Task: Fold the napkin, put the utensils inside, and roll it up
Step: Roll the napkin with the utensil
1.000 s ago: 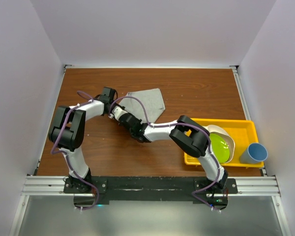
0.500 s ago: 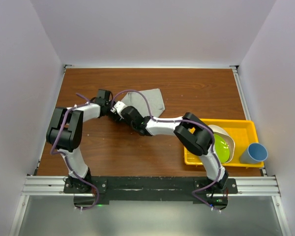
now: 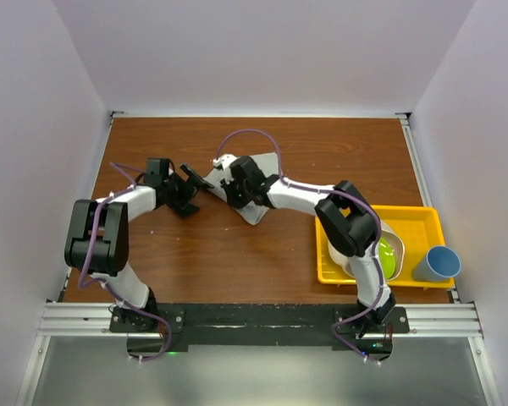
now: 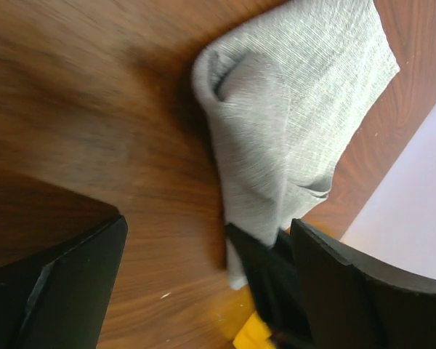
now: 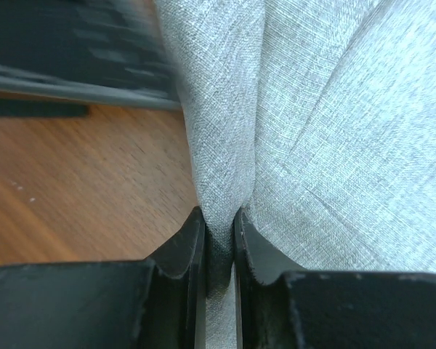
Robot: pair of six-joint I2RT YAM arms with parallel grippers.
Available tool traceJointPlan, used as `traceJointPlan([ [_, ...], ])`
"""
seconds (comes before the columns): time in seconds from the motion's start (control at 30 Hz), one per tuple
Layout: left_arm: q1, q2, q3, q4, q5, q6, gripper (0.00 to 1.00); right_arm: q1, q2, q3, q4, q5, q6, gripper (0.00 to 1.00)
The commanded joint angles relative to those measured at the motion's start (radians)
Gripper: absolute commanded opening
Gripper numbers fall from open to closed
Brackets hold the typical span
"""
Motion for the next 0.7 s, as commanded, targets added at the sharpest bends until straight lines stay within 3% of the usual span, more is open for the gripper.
traceJointPlan([
  [0.0,0.028,-0.078,-0.005,-0.026,-0.012,0.134,1.00,-0.106,0.071,0.113,-0.232,-0.354,0.114,0.00],
  [0.27,0.020,-0.107,-0.100,0.150,0.130,0.208,0.96,-0.227,0.237,0.339,-0.403,-0.797,0.255,0.00],
  [0.43,-0.007,-0.063,-0.141,0.259,0.172,0.159,0.98,-0.279,0.295,0.327,-0.303,-1.007,0.446,0.00],
  [0.67,-0.061,0.071,-0.091,0.455,0.184,0.029,0.95,-0.311,0.378,0.344,-0.142,-1.129,0.674,0.00],
])
